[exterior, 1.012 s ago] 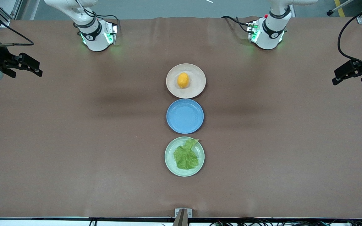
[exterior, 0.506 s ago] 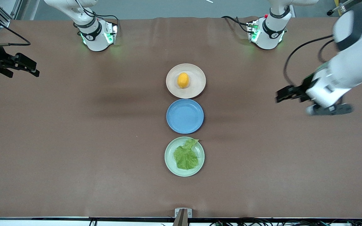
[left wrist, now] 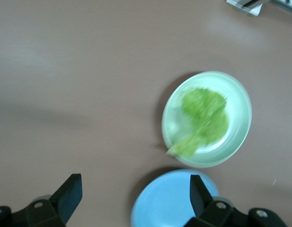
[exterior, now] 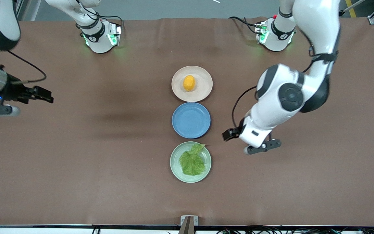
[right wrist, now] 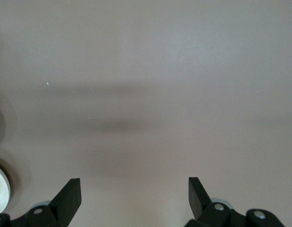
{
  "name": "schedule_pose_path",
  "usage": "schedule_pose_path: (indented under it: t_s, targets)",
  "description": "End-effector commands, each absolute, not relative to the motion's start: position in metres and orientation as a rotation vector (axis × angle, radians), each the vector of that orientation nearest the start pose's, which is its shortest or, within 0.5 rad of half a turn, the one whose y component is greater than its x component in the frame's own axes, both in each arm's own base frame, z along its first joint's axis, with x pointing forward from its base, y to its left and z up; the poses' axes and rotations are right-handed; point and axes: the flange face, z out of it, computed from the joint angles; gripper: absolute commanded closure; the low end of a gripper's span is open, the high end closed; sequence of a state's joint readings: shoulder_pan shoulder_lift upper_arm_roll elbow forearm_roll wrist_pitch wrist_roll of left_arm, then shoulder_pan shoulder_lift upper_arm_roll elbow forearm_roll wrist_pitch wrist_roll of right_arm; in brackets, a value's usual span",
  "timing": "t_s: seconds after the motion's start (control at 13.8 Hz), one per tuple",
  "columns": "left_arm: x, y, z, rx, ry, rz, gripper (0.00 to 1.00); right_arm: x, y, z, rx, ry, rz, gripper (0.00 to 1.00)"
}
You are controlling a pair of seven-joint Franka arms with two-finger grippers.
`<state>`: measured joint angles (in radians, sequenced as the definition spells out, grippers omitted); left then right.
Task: Pick lemon and lettuce from plates
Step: 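Reach the right gripper to the lemon while the left gripper reaches the lettuce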
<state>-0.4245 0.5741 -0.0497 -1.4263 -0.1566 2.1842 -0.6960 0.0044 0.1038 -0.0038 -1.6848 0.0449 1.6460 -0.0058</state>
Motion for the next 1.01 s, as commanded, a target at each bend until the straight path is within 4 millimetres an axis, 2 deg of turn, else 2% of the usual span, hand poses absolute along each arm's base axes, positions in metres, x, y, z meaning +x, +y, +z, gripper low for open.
schedule_pose_path:
  t_s: [0.0, 0.07, 0.22, 0.29, 0.36, 0.51, 0.72, 0.94]
  targets:
    - [0.667, -0.362, 0.346, -3.386, -0.710, -0.291, 0.00, 0.577, 0.042, 0.519, -3.026, 0.147, 0.241, 0.00]
    - [0.666, -0.379, 0.326, -3.398, -0.766, -0.345, 0.00, 0.574, 0.065, 0.517, -3.008, 0.235, 0.266, 0.00]
    - [0.671, -0.391, 0.298, -3.414, -0.992, -0.503, 0.00, 0.562, 0.132, 0.515, -3.020, 0.408, 0.297, 0.00]
    - [0.667, -0.402, 0.286, -3.426, -1.033, -0.548, 0.00, 0.553, 0.167, 0.513, -3.024, 0.488, 0.304, 0.00]
    - [0.667, -0.403, 0.274, -3.428, -1.071, -0.585, 0.00, 0.542, 0.201, 0.506, -3.028, 0.535, 0.296, 0.00]
    - [0.664, -0.409, 0.254, -3.433, -1.122, -0.632, 0.00, 0.522, 0.251, 0.487, -3.031, 0.570, 0.269, 0.00]
    - [0.656, -0.418, 0.231, -3.441, -1.197, -0.687, 0.00, 0.481, 0.332, 0.451, -2.999, 0.644, 0.171, 0.00]
    - [0.649, -0.423, 0.212, -3.435, -1.180, -0.646, 0.00, 0.442, 0.397, 0.394, -3.012, 0.582, 0.135, 0.00]
